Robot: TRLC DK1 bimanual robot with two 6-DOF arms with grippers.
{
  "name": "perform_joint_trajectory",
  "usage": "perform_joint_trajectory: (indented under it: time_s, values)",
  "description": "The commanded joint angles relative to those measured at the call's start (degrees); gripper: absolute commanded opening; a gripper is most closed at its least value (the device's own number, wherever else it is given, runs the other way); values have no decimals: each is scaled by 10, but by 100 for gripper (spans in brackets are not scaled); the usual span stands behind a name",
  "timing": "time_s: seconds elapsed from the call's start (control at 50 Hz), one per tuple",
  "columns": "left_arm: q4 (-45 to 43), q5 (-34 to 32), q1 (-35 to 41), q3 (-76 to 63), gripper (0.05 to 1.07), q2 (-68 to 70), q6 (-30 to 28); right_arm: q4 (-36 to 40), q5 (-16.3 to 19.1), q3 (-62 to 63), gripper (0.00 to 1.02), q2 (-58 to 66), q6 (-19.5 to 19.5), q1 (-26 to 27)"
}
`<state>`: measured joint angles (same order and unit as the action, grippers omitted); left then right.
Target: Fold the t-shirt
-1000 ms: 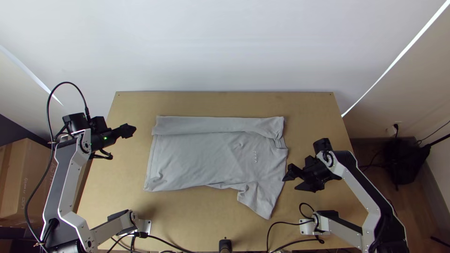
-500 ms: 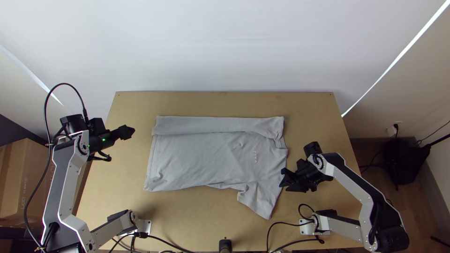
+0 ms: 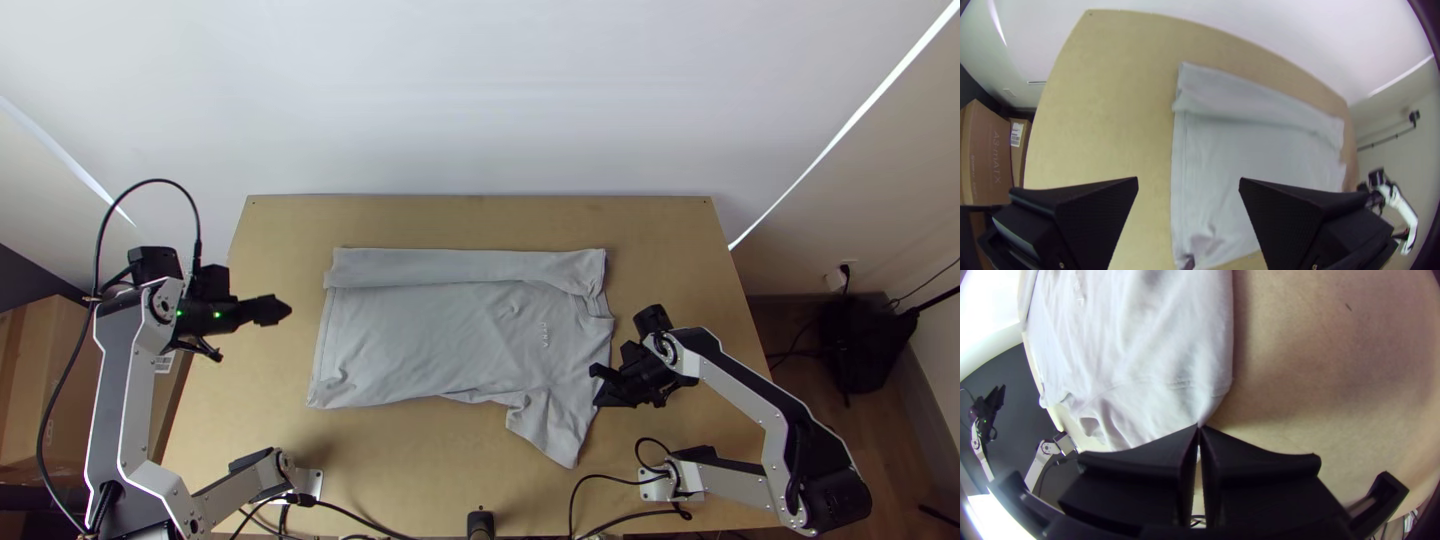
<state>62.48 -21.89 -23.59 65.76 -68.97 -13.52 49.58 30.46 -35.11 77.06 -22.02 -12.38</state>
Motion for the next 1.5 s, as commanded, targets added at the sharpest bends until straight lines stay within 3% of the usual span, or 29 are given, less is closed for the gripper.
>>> perform_joint_trajectory:
  time_s: [0.0,0.18,0.3,0.48,0.74,0.96,1.02,1.1,1.4,1.48]
  values:
    - [70,35,-3,10,102,1,-114,3,0,12,2,5,-7,-5]
    - [135,137,0,-27,102,6,-240,3,0,7,2,6,-7,-5]
    - [168,198,16,-69,102,6,-282,3,0,-2,2,6,-9,-11]
    - [176,202,73,-104,102,-4,-274,2,0,-7,2,9,-14,-12]
    - [147,202,208,-145,102,-39,-199,2,0,0,2,1,-17,-10]
    - [95,202,230,-164,101,-88,-193,2,0,2,2,-4,-17,-4]
    - [78,202,232,-168,95,-99,-189,2,0,3,2,-4,-16,-3]
    - [70,202,239,-176,95,-109,-189,2,0,3,2,-4,-16,-3]
    - [31,172,237,-202,46,-148,-194,0,0,-4,2,-5,-15,4]
    - [12,149,225,-206,21,-149,-205,0,0,-5,2,-6,-15,4]
